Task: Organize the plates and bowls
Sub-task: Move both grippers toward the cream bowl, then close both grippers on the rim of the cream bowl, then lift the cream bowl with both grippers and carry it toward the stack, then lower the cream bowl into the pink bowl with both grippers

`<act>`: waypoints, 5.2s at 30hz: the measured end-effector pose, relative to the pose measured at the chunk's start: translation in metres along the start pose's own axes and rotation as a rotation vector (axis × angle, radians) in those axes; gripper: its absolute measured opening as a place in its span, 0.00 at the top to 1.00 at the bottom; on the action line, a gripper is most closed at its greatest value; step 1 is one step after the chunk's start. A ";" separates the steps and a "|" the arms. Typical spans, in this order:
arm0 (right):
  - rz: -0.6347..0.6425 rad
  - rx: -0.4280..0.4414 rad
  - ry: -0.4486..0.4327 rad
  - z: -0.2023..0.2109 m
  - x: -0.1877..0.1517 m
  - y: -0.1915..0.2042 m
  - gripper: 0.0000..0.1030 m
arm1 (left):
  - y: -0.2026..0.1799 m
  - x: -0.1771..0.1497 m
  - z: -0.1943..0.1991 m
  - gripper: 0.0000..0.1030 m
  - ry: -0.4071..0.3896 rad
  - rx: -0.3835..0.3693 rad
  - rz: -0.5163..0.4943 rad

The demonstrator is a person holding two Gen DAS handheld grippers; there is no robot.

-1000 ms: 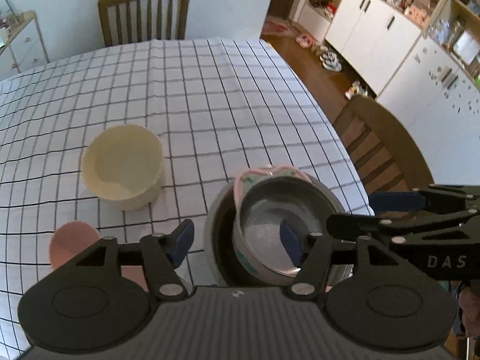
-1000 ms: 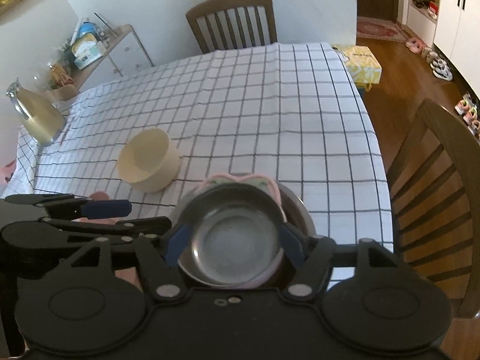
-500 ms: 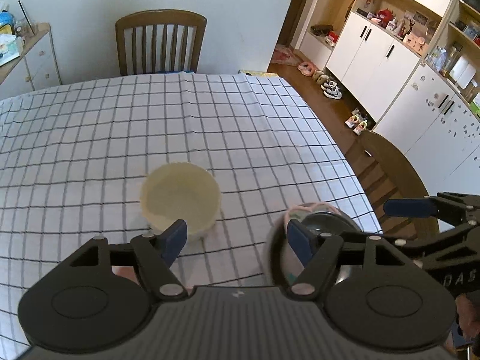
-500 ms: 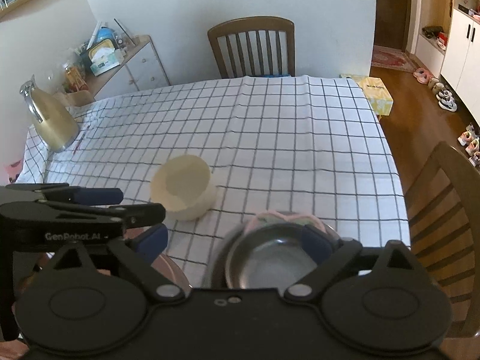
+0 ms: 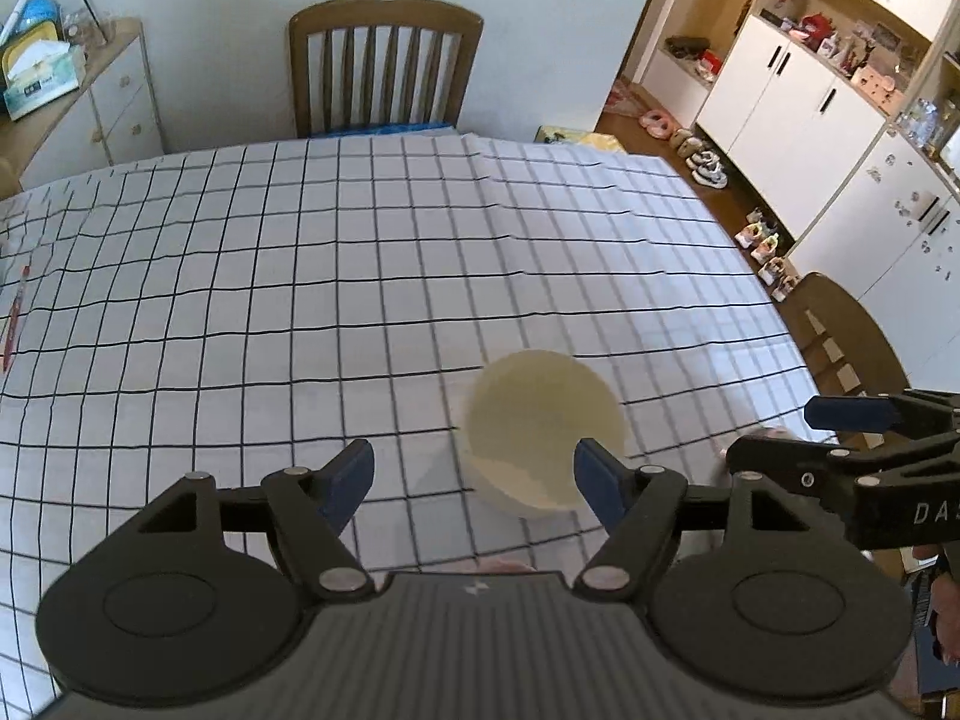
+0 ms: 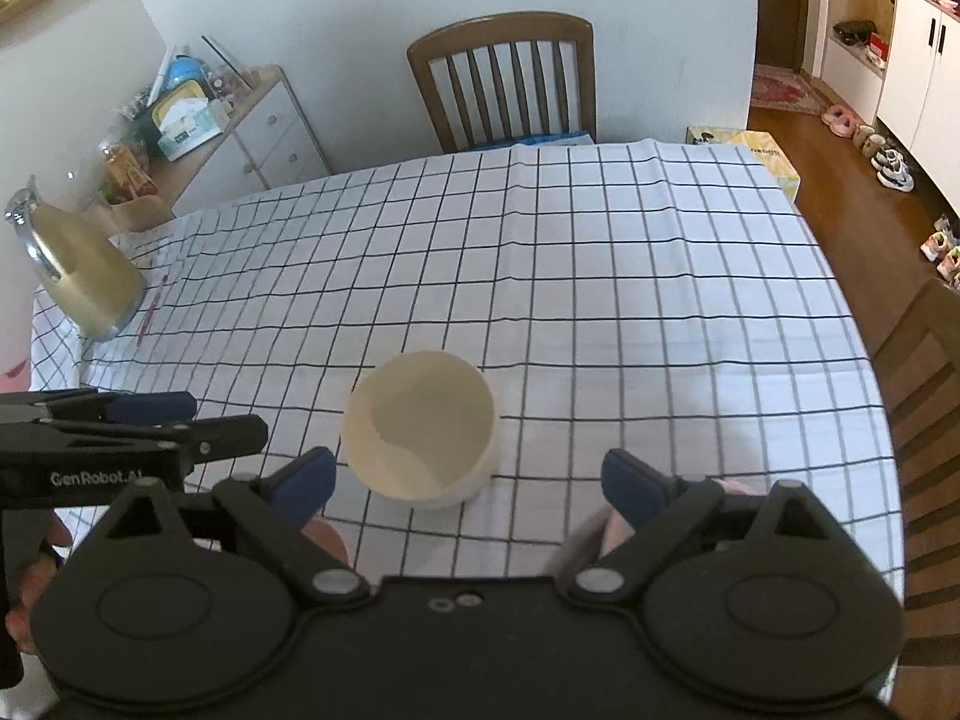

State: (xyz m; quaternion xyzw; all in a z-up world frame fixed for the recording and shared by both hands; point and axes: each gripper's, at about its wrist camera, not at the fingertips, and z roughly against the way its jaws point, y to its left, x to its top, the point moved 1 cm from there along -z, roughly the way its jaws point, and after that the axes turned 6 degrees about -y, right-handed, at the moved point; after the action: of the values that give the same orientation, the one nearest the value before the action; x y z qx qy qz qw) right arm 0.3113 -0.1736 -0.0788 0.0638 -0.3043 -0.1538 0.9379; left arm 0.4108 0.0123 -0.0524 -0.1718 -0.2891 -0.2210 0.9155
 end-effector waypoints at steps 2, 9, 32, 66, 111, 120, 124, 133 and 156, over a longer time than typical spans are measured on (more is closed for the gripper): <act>-0.001 -0.008 0.012 -0.015 0.002 0.005 0.10 | 0.008 0.003 -0.014 0.29 0.020 0.008 0.001; -0.033 -0.061 0.081 -0.060 0.002 0.012 0.16 | 0.022 0.007 -0.067 0.29 0.095 0.006 -0.013; -0.050 -0.119 0.196 -0.118 -0.008 0.009 0.57 | 0.005 -0.003 -0.128 0.70 0.219 -0.027 -0.073; -0.057 -0.133 0.134 -0.049 0.009 -0.003 0.91 | -0.041 0.014 -0.065 0.92 0.160 -0.041 -0.123; -0.166 -0.089 0.215 0.036 -0.058 -0.156 0.90 | -0.221 -0.041 -0.080 0.91 0.327 -0.009 -0.271; -0.149 -0.059 0.248 0.028 -0.060 -0.160 0.89 | -0.223 -0.039 -0.085 0.91 0.330 0.011 -0.273; -0.145 -0.046 0.258 0.026 -0.060 -0.162 0.84 | -0.223 -0.039 -0.087 0.91 0.332 0.015 -0.266; -0.120 -0.027 0.268 0.026 -0.061 -0.164 0.76 | -0.221 -0.038 -0.085 0.89 0.333 0.004 -0.251; -0.033 0.012 0.152 0.068 -0.056 -0.146 0.43 | -0.209 -0.044 -0.034 0.42 0.200 -0.077 -0.232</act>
State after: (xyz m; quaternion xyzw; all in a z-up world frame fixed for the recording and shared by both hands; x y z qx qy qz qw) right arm 0.1913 -0.2949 -0.0862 0.0859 -0.2321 -0.1622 0.9552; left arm 0.2882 -0.1654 -0.0664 -0.1495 -0.2057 -0.3522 0.9007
